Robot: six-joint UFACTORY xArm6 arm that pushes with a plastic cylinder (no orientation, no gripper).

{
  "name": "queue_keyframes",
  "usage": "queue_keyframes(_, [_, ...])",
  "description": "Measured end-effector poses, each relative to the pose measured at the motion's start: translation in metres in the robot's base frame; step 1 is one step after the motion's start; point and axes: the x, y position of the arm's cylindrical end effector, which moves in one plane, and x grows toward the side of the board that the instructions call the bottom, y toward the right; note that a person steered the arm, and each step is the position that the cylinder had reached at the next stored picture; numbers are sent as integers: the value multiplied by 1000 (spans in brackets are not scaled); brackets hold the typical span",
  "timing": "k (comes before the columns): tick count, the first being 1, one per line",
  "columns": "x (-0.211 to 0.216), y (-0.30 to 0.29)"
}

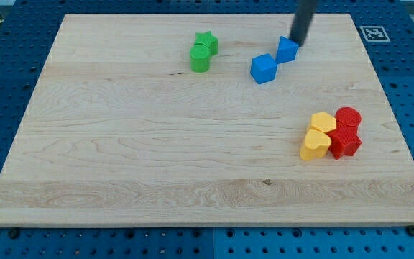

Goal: Move the blue cube into the blue triangle

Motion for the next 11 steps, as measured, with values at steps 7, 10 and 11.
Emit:
queue_keyframes(7, [105,-30])
queue_keyframes(10, [109,-51])
queue_keyframes(11, [124,-31])
